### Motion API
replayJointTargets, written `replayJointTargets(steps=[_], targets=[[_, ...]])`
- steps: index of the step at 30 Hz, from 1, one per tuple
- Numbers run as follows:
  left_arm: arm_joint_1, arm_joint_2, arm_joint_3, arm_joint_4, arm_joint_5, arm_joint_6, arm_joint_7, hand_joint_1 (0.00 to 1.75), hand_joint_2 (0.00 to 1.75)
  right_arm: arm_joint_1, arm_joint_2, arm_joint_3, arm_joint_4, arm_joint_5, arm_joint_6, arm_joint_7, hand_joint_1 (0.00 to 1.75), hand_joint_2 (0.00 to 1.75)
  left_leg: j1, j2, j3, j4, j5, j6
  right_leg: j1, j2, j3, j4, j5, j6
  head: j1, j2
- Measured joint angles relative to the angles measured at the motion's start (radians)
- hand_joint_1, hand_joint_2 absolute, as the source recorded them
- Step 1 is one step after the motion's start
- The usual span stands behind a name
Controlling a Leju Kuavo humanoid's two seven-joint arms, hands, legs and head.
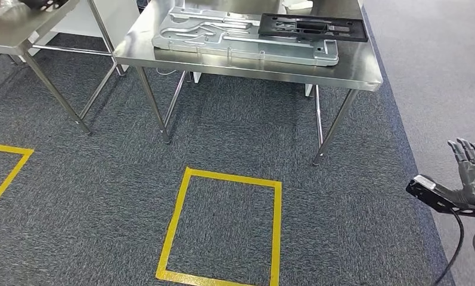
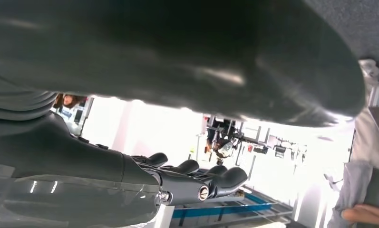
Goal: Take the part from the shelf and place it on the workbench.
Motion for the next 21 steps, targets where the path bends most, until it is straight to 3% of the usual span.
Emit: replayJointTargets(steps=[1, 3, 6, 9, 10, 11, 12, 15, 17, 19, 21], targets=[[0.0, -0.001, 0.003, 0.0, 0.001, 0.0, 0.0, 0.0, 0.0, -0.018, 0.004, 0.01, 0.015, 0.0, -0.001, 0.0, 0.0, 0.0, -0.002, 0.0, -0.003, 0.004, -0.001, -0.005, 0.003, -0.004, 0.017, -0.039, 0.009, -0.005, 0.0, 0.0], [0.0, -0.001, 0.007, 0.0, 0.004, 0.0, 0.0, 0.0, 0.0, -0.041, 0.009, 0.025, 0.036, 0.0, -0.001, -0.001, 0.0, 0.0, -0.004, 0.001, -0.008, 0.007, -0.002, -0.013, 0.01, -0.004, 0.017, -0.054, 0.006, -0.015, 0.0, 0.0], [0.001, -0.001, 0.014, 0.0, 0.005, 0.0, -0.001, 0.0, 0.0, -0.065, 0.013, 0.039, 0.055, 0.0, -0.002, -0.003, 0.0, 0.0, -0.004, -0.002, -0.022, 0.039, -0.028, -0.029, 0.002, 0.0, 0.019, -0.057, 0.009, -0.031, 0.0, 0.0], [0.002, -0.001, 0.017, 0.0, 0.005, 0.0, -0.001, 0.0, 0.0, -0.081, 0.019, 0.05, 0.071, -0.002, -0.001, -0.006, 0.0, 0.0, 0.002, -0.009, -0.109, 0.226, -0.117, -0.04, 0.001, 0.005, 0.021, -0.059, 0.009, -0.042, 0.0, 0.0], [0.003, -0.001, 0.017, 0.0, 0.006, -0.001, -0.001, 0.0, 0.0, -0.082, 0.021, 0.054, 0.076, -0.004, -0.001, -0.008, 0.0, 0.0, 0.004, -0.009, -0.138, 0.284, -0.134, -0.041, 0.002, 0.008, 0.021, -0.059, 0.009, -0.043, 0.0, 0.0], [0.004, -0.001, 0.018, 0.0, 0.007, -0.002, -0.001, 0.0, 0.0, -0.082, 0.022, 0.057, 0.08, -0.007, -0.001, -0.01, 0.0, 0.0, 0.004, -0.009, -0.152, 0.308, -0.132, -0.041, 0.003, 0.011, 0.021, -0.058, 0.009, -0.043, 0.0, 0.0], [0.005, -0.001, 0.019, 0.0, 0.009, -0.003, -0.001, 0.0, 0.0, -0.083, 0.022, 0.06, 0.083, -0.012, -0.002, -0.013, 0.0, 0.0, 0.005, -0.009, -0.146, 0.289, -0.109, -0.039, 0.004, 0.015, 0.022, -0.058, 0.008, -0.043, 0.0, 0.0], [0.005, -0.001, 0.024, 0.0, 0.016, -0.008, 0.0, 0.0, 0.0, -0.088, 0.022, 0.066, 0.092, -0.023, -0.003, -0.018, 0.0, 0.0, 0.003, -0.022, -0.057, 0.086, -0.008, -0.024, 0.006, 0.026, 0.024, -0.056, 0.007, -0.039, 0.0, 0.0], [0.003, 0.0, 0.029, 0.0, 0.019, -0.01, 0.0, 0.0, 0.0, -0.095, 0.023, 0.072, 0.1, -0.025, -0.006, -0.019, 0.0, 0.0, 0.001, -0.031, -0.028, 0.018, 0.01, -0.018, 0.007, 0.033, 0.02, -0.055, 0.009, -0.03, 0.0, 0.0], [0.003, -0.001, 0.033, 0.0, 0.019, -0.01, 0.0, 0.0, 0.0, -0.099, 0.023, 0.078, 0.109, -0.025, -0.011, -0.019, 0.0, 0.0, 0.001, -0.028, -0.026, 0.011, 0.013, -0.012, 0.007, 0.037, 0.018, -0.059, 0.013, -0.017, 0.0, 0.0], [0.002, -0.002, 0.036, 0.0, 0.017, -0.011, 0.0, 0.0, 0.0, -0.102, 0.022, 0.084, 0.118, -0.025, -0.016, -0.018, 0.0, 0.0, 0.004, -0.023, -0.022, -0.004, 0.024, 0.0, 0.004, 0.032, 0.011, -0.041, -0.004, -0.006, 0.0, 0.0]])
